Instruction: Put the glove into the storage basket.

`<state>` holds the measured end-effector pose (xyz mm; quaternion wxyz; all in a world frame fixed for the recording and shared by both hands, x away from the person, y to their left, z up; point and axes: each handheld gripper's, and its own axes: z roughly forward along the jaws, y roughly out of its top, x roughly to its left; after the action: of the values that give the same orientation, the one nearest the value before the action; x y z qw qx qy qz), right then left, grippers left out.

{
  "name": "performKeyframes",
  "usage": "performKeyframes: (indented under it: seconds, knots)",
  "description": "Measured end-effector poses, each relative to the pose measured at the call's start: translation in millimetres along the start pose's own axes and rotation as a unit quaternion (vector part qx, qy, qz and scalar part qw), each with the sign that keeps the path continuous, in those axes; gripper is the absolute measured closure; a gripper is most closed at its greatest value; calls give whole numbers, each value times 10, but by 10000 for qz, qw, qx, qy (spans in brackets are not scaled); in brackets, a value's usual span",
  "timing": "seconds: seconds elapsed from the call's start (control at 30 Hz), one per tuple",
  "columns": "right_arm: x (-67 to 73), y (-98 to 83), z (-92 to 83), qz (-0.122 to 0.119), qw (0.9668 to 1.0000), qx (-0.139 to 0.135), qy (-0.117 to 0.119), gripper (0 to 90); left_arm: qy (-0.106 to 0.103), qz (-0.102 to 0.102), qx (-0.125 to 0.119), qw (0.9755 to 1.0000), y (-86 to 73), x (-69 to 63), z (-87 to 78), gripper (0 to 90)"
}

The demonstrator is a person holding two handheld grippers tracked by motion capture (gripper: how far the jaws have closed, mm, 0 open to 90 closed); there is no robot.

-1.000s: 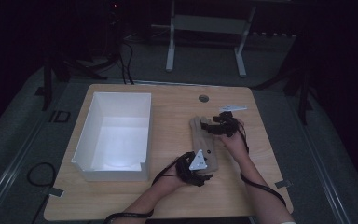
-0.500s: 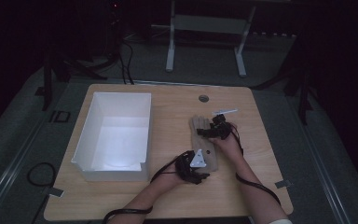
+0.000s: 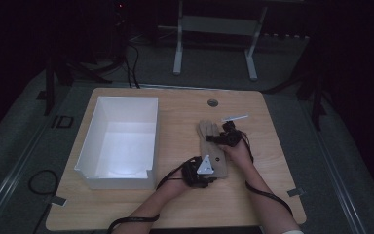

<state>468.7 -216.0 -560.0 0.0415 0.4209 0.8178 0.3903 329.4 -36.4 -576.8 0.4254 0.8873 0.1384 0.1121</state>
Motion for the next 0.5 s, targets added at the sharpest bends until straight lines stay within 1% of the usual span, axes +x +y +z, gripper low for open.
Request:
performKeyframes:
  seconds: [0.03,0.07,0.1,0.13,0.2,0.23,0.27,0.3,0.33,0.37,0.43,0.5]
  knots:
    - [1,-4,-1,7,10000,-21,9,608,-73,-171,-24,9998,-1,38,-3,759]
    - [-1,-7,-3,16,10000,-40,31,617,-173,-360,-64,9992,-4,71,-1,787]
    - [-6,-11,-8,29,10000,-64,61,625,-254,-462,-53,9986,-3,97,-3,800]
    - [-6,-15,-12,38,9999,-76,66,630,-269,-542,-70,9981,0,105,-2,808]
    - [1,-13,-23,35,9999,-71,84,642,-295,-596,-70,9978,1,113,0,818]
    - [1,-10,-28,33,9999,-64,84,646,-429,-741,-70,9963,5,131,-2,822]
    - [-1,-5,-36,68,9999,-41,132,651,-490,-815,-59,9954,9,141,0,824]
    - [-3,-1,-45,90,9998,-41,169,653,-507,-802,-30,9955,18,146,-1,825]
    - [-1,2,-55,107,9998,-48,152,654,-539,-794,-9,9954,30,151,-5,826]
    - [-4,4,-65,135,9997,-44,189,656,-537,-785,13,9955,44,147,-7,827]
    - [-8,10,-100,160,9996,-100,229,657,-529,-691,80,9962,76,132,-19,829]
    - [-11,15,-121,185,9994,-126,265,657,-538,-683,102,9962,93,128,-25,830]
